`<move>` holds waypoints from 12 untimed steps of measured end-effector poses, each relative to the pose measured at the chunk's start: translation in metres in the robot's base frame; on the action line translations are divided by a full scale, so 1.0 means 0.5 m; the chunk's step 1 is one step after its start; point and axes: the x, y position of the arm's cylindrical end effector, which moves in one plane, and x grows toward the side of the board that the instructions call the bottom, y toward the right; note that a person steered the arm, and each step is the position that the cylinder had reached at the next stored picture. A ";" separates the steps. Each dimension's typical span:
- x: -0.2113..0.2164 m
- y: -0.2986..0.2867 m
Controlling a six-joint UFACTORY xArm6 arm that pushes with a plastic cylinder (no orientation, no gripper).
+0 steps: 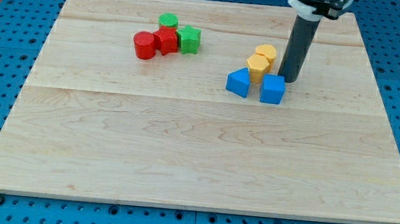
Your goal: Move the blue cube close to the blue triangle
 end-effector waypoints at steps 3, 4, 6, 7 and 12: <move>0.102 -0.015; 0.102 -0.030; 0.089 -0.034; 0.089 -0.005; -0.118 0.145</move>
